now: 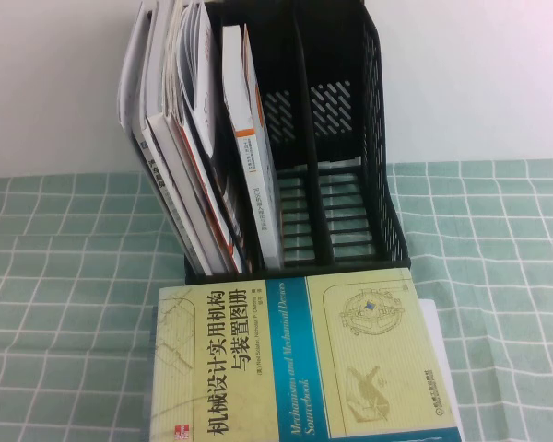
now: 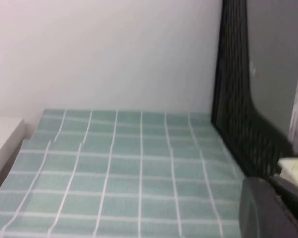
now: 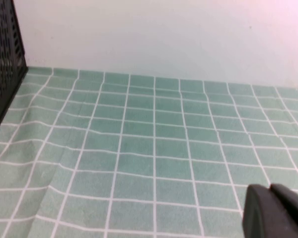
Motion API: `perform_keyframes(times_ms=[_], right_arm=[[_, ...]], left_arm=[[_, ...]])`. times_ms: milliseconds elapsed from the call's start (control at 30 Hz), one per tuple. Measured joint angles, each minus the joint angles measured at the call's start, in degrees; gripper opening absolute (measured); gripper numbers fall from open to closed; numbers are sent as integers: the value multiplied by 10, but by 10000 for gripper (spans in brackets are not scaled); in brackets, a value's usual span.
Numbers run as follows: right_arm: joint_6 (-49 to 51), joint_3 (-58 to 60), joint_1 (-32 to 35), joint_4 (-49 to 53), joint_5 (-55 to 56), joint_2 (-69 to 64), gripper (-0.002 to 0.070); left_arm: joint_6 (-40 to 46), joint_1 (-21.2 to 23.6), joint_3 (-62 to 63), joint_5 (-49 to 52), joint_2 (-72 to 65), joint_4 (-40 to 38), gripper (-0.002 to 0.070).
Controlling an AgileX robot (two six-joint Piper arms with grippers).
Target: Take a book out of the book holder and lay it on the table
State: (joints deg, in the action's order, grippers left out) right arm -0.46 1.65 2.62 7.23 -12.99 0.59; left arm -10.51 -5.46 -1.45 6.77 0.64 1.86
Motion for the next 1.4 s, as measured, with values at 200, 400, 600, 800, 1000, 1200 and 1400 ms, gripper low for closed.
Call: perform_keyframes(times_ms=[200,400,600,800,1000,1200,1400], right_arm=[[0,0,0,0,1,0,-1],[-31,0,0,1,1,0,-1],[-37,0,0,2,1,0,-1],[-41,0,0,19,28,0,-2],[-41,0,0,31,56,0,-2],[-41,0,0,39,88,0,-1],[-41,0,0,41,166,0,-2]], left_arm=[[0,0,0,-11,0,-11,-3],[13,0,0,-11,0,-4,-3],[19,0,0,-11,0,6,-3],[22,0,0,-12,0,9,-3],[17,0,-1,-47,0,10,-3],[15,0,-2,-77,0,10,-3],[9,0,-1,-133,0,-7,-3]])
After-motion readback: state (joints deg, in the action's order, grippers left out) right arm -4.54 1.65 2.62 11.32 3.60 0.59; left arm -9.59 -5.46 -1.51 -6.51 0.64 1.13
